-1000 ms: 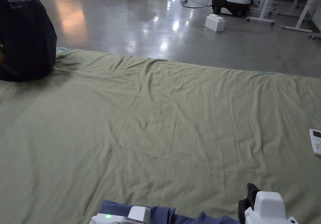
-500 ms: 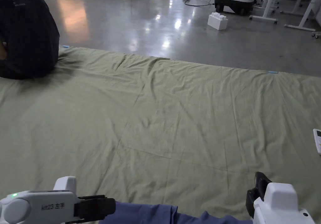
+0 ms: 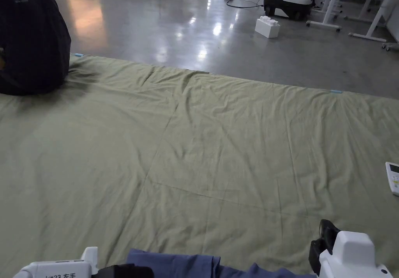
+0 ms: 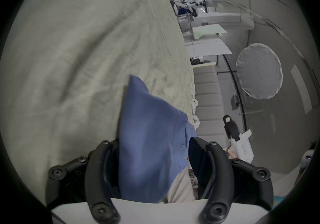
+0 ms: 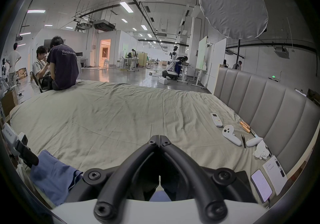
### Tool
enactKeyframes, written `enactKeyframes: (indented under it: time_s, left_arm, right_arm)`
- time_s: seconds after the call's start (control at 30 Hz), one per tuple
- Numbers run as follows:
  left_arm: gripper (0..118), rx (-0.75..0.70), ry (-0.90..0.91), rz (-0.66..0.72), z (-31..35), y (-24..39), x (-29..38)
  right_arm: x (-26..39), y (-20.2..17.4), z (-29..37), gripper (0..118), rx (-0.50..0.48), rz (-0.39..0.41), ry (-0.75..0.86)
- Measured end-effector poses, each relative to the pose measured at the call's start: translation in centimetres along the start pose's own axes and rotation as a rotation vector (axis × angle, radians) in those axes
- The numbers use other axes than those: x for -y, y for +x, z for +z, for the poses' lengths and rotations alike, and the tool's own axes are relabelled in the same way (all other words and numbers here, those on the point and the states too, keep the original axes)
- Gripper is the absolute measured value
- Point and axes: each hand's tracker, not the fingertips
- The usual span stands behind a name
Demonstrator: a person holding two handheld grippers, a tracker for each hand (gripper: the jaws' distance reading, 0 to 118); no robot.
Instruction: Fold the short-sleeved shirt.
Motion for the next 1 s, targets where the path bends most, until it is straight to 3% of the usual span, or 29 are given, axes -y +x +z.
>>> enactKeyframes:
  time_s: [0.07,0.13,0.17,0.3,0.5,0.67,0.87,1.0]
  left_arm:
    - [62,-0.049,0.005,-0.057,-0.4,0.7,0.1]
    - [27,-0.144,-0.011,-0.085,-0.8,0.4,-0.1]
    - [19,-0.171,-0.019,-0.099,-0.9,0.3,-0.1]
    - [14,-0.122,-0.003,-0.076,-0.1,0.0,-1.1]
    - [12,-0.137,0.005,-0.179,2.0,3.6,-2.2]
    - [12,-0.277,0.008,-0.279,5.5,7.0,-4.8]
    - [12,-0.546,0.029,-0.408,8.7,10.9,-6.1]
    - [12,-0.610,0.026,-0.444,8.3,14.5,-4.9]
  right_arm:
    - [0.1,-0.1,0.0,1,-0.001,0.002,-0.003]
    - [0.1,-0.2,0.0,1,-0.002,0.007,-0.002]
    - [0.0,-0.3,0.0,1,-0.004,0.010,-0.002]
    - [-0.1,-0.5,0.2,1,-0.006,0.012,-0.002]
    - [-0.1,-0.3,0.4,1,-0.006,0.020,0.000]
    - [-0.3,0.0,0.5,1,-0.002,0.023,0.007]
    - [-0.1,0.2,0.5,1,-0.006,0.006,0.009]
    - [0.1,0.1,0.4,1,-0.012,-0.002,0.007]
